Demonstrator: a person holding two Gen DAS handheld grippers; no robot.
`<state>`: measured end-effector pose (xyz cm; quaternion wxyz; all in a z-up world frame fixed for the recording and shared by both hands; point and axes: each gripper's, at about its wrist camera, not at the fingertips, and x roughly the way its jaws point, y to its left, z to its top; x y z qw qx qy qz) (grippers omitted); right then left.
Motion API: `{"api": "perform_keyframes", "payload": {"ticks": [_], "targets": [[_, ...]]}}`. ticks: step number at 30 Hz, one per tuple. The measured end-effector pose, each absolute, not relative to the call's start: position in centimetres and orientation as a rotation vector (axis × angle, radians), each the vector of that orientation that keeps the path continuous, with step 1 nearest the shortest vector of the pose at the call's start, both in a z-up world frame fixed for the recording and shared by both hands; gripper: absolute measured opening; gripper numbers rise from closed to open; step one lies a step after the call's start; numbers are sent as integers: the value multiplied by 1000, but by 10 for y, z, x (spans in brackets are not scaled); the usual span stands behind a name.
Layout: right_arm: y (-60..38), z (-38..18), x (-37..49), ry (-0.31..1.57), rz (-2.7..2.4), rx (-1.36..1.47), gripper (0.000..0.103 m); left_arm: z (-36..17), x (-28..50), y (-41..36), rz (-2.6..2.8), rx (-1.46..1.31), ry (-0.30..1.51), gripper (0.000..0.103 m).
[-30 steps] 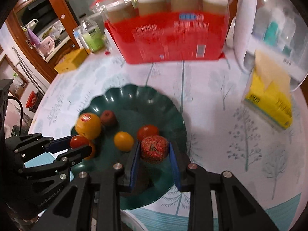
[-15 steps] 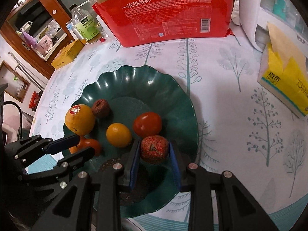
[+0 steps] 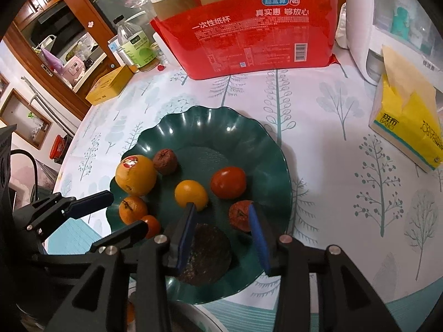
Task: Organize fruits
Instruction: 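Withdraw both open tools back toward the white fruit plate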
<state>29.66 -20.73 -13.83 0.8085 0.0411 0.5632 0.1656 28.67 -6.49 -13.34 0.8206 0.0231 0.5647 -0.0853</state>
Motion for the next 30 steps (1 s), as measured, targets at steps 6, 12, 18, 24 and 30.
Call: {"api": "perform_keyframes", "payload": {"ticks": [6, 12, 18, 24, 30], "targets": [[-206, -128, 286, 1187, 352, 74, 40, -123, 276, -62, -174, 46, 1187, 64], [-207, -117, 274, 1173, 345, 76, 40, -112, 263, -59, -167, 39, 1175, 65], [-206, -106, 255, 1162, 343, 81, 40, -97, 247, -54, -158, 39, 1154, 66], [-205, -88, 234, 1141, 348, 93, 40, -73, 227, -48, -148, 40, 1113, 67], [-203, -62, 210, 1093, 367, 90, 40, -47, 205, -42, -134, 39, 1060, 72]]}}
